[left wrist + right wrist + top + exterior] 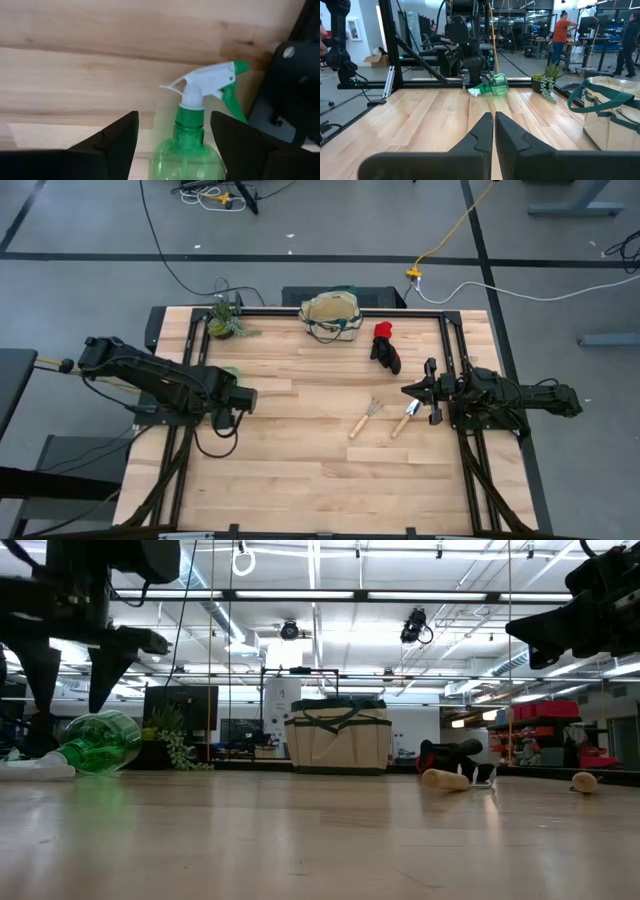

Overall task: Pick & Place Garden tools in Gardening bag
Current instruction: Put the green spray bottle into the white gardening bag

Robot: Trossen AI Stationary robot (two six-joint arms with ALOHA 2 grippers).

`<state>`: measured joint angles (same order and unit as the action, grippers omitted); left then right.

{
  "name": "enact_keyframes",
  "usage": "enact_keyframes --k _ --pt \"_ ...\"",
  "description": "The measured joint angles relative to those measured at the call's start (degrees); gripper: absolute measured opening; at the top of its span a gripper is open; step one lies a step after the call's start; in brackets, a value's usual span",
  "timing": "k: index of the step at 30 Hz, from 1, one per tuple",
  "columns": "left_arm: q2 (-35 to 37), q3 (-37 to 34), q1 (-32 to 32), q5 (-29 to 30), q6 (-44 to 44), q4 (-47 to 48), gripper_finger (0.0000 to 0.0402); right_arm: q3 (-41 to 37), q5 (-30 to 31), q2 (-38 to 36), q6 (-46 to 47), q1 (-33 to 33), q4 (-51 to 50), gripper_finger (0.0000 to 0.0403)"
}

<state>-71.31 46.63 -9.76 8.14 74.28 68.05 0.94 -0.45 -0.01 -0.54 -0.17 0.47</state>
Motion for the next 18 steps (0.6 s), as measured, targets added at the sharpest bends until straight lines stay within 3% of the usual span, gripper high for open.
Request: enact_keyframes --k 9,18 --pt "0.00 -4.96 0.00 4.33 0.78 -0.46 0.0254 0.01 0.00 0.00 0.00 0.00 0.00 0.0023" --pt "0.00 -6.16 0.04 4.52 1.88 -2.24 0.0254 0.00 0.00 0.00 -0.01 0.00 0.02 0.0023"
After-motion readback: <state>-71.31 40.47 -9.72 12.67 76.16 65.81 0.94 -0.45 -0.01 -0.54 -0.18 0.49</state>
